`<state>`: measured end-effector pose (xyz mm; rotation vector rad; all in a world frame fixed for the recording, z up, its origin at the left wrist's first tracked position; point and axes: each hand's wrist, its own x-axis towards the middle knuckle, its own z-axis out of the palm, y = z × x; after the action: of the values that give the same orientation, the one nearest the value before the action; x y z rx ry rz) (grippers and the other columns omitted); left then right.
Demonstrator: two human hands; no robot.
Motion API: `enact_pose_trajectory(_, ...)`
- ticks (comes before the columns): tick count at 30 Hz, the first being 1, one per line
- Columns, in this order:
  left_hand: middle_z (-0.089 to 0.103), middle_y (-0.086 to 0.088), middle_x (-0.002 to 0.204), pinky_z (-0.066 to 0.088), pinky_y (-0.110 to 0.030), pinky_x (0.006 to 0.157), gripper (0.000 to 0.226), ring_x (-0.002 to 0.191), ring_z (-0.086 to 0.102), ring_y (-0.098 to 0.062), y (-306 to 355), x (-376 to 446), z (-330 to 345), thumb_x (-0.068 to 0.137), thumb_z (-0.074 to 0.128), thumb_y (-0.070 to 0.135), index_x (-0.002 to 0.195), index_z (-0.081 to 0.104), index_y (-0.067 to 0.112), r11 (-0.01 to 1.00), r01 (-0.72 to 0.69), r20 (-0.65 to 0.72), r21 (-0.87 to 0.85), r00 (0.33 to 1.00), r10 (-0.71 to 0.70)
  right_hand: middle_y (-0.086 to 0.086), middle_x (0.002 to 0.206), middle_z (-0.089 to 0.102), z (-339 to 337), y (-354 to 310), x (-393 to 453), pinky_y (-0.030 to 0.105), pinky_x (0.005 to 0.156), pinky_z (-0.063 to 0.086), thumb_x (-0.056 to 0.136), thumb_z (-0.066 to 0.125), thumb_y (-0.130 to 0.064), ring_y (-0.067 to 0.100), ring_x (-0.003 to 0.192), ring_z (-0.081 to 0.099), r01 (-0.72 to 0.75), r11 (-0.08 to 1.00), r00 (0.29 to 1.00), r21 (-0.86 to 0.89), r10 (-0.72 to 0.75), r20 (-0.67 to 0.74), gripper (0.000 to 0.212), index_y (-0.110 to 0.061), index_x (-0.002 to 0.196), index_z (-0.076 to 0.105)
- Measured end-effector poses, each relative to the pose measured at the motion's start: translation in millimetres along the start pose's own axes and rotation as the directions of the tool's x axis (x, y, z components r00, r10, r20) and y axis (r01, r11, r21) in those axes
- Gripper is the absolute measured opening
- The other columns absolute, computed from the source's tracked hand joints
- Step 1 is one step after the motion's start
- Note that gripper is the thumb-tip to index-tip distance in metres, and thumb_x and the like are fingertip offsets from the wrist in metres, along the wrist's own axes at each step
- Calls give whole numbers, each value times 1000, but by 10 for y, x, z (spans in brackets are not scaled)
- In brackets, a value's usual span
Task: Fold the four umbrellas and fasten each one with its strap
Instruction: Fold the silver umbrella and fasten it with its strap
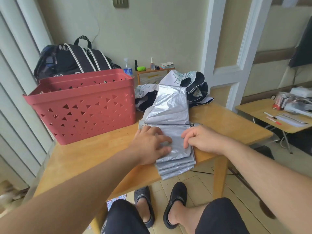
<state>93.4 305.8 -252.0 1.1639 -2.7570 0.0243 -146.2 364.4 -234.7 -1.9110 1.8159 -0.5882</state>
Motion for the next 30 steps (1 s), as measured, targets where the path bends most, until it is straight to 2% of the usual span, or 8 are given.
enact_pose_trajectory(6,38,11,145,22,-48,116,67,138,27,-21,65,-66,79,88,35,87,147,39,55,996,32,74,-79,997,-26,-14,114,65,150,-114,16,32,103,40,94,70,-38,10,114,53,213,950,951,-227,-255,-174,10,-32,96,78)
enact_pose_trajectory(10,32,8,146,21,-49,118,89,139,25,-24,74,-152,94,73,21,99,150,25,55,1000,17,143,-7,990,-15,-13,147,49,172,77,-75,27,117,29,89,73,-56,9,137,41,191,937,982,-291,-185,46,57,-32,140,62)
enact_pose_trajectory(15,22,9,154,19,-50,120,100,147,18,-24,4,-200,98,67,22,105,153,16,57,999,52,197,9,979,-53,-17,154,38,95,138,-148,20,117,25,83,82,-52,4,143,36,119,972,987,-205,-94,127,70,-35,146,56)
enact_pose_trajectory(20,8,9,165,10,-55,125,111,153,3,-24,71,-235,20,68,26,105,162,3,49,997,62,306,48,949,-74,-14,143,53,116,-116,0,25,112,35,86,76,-51,9,136,48,135,981,979,-141,-154,-133,57,-34,139,61)
enact_pose_trajectory(22,18,6,165,17,-55,123,109,153,13,-24,74,-214,-76,67,25,105,161,13,50,998,44,331,42,942,-56,-13,154,42,240,-127,-6,35,118,32,85,64,-71,12,144,37,116,975,991,-189,-127,-49,74,-40,150,46)
enact_pose_trajectory(26,73,10,118,54,-39,97,56,109,65,-17,-136,151,-392,85,47,79,117,73,41,987,100,105,-130,991,-86,-14,157,23,460,-36,-75,49,119,23,92,30,-83,16,148,17,115,897,993,-428,-93,73,71,-48,155,29)
enact_pose_trajectory(28,69,5,117,50,-37,100,33,114,62,-19,-202,404,-546,87,55,56,109,74,42,975,145,-92,-168,982,-162,-15,156,22,457,-42,-86,48,120,20,95,31,-79,15,149,15,129,898,992,-421,-119,52,70,-46,156,28)
enact_pose_trajectory(30,57,-6,131,43,-44,108,46,126,50,-29,-197,651,-656,88,62,50,133,59,44,924,254,-122,-285,947,-298,-18,155,24,436,-33,-85,45,121,19,93,38,-79,12,148,16,136,907,991,-398,-127,47,70,-47,156,31)
